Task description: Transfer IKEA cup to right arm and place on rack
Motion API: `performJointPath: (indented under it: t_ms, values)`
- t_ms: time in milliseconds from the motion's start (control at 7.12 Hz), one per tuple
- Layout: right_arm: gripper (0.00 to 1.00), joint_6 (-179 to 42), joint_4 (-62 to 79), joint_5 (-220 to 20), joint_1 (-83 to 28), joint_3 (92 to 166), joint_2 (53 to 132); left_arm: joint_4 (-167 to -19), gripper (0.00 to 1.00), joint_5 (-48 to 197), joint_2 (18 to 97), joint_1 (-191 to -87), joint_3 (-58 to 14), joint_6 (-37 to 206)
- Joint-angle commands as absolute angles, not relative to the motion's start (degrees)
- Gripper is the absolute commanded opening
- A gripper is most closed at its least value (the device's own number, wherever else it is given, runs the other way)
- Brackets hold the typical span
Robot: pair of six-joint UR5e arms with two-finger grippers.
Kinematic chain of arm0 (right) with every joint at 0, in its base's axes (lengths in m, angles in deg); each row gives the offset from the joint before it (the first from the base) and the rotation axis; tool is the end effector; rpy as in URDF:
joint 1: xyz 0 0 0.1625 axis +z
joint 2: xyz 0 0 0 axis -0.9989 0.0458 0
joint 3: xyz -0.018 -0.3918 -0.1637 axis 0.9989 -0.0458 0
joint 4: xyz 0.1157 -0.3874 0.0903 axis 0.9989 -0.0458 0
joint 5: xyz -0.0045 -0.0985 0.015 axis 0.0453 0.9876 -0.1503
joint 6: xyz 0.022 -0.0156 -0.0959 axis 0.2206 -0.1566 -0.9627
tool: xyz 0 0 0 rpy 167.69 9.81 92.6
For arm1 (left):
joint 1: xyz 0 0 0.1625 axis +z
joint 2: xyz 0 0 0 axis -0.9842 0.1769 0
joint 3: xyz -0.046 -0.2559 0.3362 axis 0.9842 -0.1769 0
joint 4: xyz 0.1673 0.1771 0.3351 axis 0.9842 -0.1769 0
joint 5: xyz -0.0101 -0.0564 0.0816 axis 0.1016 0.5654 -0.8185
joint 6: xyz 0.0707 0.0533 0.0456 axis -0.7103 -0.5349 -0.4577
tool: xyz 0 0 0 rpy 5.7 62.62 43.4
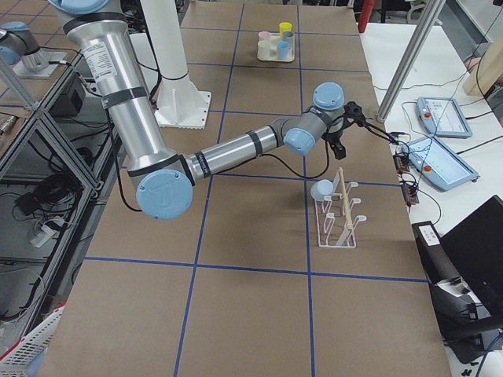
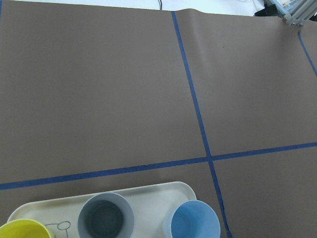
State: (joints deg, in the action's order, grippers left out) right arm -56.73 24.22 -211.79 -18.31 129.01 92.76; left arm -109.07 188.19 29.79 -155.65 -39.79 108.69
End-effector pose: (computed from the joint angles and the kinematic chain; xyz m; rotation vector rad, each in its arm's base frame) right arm -0.1638 -0.6043 0.3744 0.4762 -1.0151 -0.2445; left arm 0.0475 -0.4440 0.4706 0.4627 1.0427 -0.0113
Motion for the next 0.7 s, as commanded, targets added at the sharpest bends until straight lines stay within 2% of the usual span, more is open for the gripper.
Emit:
performJointPath:
  t_ms: [0, 140, 561]
  values:
    - [0.99, -53.9, 25.6, -213.6, -18.4, 131.7, 93.2, -108.8, 1.0, 188.3, 29.6, -155.7, -39.6, 108.4]
    - [0.99, -53.9, 25.7, -213.7, -18.9, 131.2, 93.1, -108.7, 1.0, 188.5, 29.5, -155.7, -39.4, 108.4]
    - [0.99, -45.5, 24.9, -216.4, -18.7, 137.5, 96.6, -108.6, 1.0, 187.6, 26.8, -155.7, -38.2, 105.1]
